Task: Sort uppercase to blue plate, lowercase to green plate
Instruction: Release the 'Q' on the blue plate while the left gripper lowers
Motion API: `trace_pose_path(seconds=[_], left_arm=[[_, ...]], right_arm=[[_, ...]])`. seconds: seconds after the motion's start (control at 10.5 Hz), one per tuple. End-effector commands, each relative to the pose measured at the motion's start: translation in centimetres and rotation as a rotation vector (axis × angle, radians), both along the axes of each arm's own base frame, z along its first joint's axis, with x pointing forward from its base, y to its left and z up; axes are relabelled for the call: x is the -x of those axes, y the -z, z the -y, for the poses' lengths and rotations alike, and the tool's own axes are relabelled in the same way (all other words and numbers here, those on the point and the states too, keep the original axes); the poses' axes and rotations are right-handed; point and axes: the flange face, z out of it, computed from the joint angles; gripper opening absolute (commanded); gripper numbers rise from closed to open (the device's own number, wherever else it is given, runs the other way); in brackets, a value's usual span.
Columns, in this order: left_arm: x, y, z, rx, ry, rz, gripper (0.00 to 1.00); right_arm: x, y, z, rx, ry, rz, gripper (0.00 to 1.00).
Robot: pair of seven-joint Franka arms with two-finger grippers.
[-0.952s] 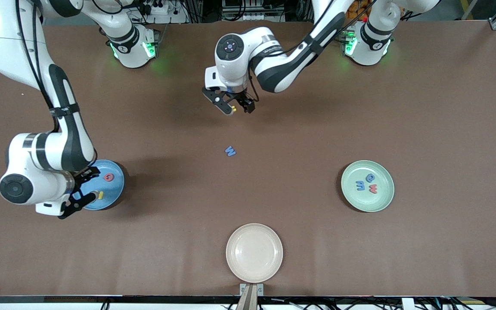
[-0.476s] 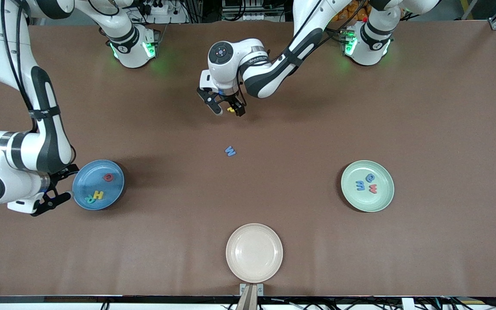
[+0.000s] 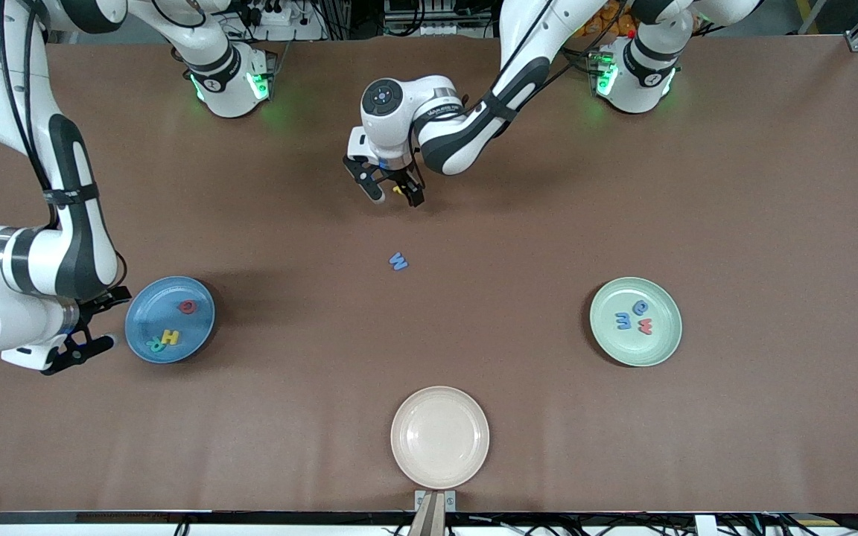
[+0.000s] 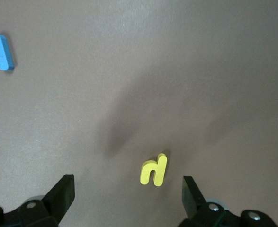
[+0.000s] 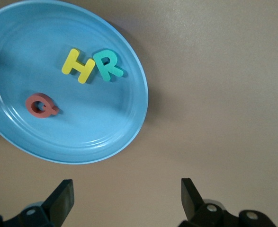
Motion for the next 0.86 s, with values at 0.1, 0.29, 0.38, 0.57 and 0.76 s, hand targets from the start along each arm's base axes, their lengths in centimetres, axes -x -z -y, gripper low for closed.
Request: trace_pose_path(seconds=[0.1,0.29,0.38,0.57,0.76], left_arm=[[1.1,1.4,0.3,-0.014,0.032,0.021,1.00],[1.4,1.9,0.3,-0.018,0.035,0.019,0.98],[1.8,2.1,0.6,-0.010,0.043,0.021,0.97],[2.2,3.0,0.8,-0.003,0.064,0.032,0.94],[2.7,3.7,0.9,-0.007,0.073,0.034,0.92]], right_arm=[[0.0,0.9,0.1,0.021,0.031,-0.011,1.00],[0.1,1.1,0.1,0.020,0.032,-0.014,1.00],[0.1,1.1,0.1,0.020,0.032,-0.014,1.00],[0.1,1.1,0.1,0.021,0.032,-0.014,1.00],[0.1,1.3,0.1,0.021,0.032,-0.018,1.00]])
